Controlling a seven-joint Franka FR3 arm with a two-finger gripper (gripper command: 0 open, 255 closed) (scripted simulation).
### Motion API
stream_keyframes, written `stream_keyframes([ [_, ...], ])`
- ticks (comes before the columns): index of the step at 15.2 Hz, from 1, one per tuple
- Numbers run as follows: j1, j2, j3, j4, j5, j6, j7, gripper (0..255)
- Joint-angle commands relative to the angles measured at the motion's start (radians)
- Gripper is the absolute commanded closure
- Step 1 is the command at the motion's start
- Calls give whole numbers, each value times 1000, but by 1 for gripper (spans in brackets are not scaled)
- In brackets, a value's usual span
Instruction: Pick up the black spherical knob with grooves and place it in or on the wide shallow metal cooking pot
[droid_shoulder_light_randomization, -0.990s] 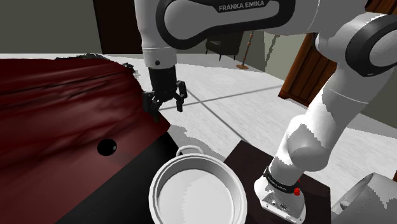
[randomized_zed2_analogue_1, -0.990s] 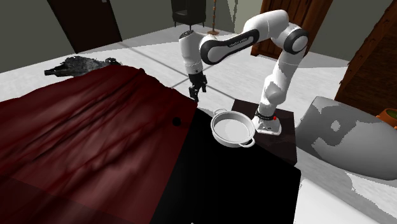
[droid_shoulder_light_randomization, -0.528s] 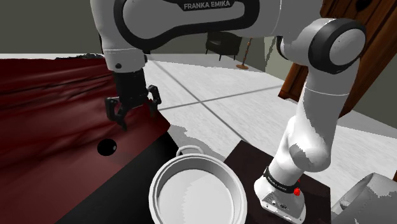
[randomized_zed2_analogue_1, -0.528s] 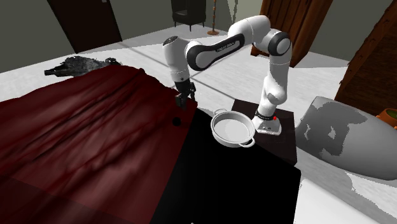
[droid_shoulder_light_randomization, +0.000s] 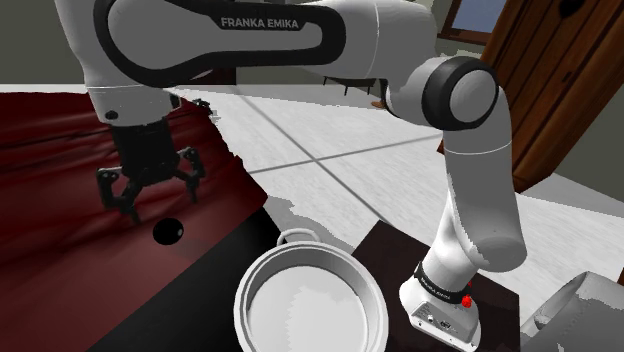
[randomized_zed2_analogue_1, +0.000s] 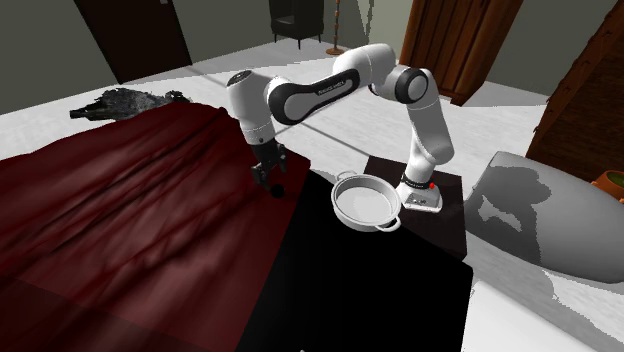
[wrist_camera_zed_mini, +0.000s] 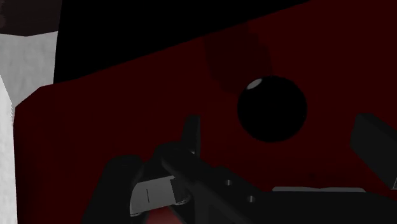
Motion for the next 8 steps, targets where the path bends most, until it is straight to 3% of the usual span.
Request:
stream_keyframes([
  [1,6,12,-1,0,-3,13,5,0],
  [8,-5,-7,1,-104,3,97,3,0],
])
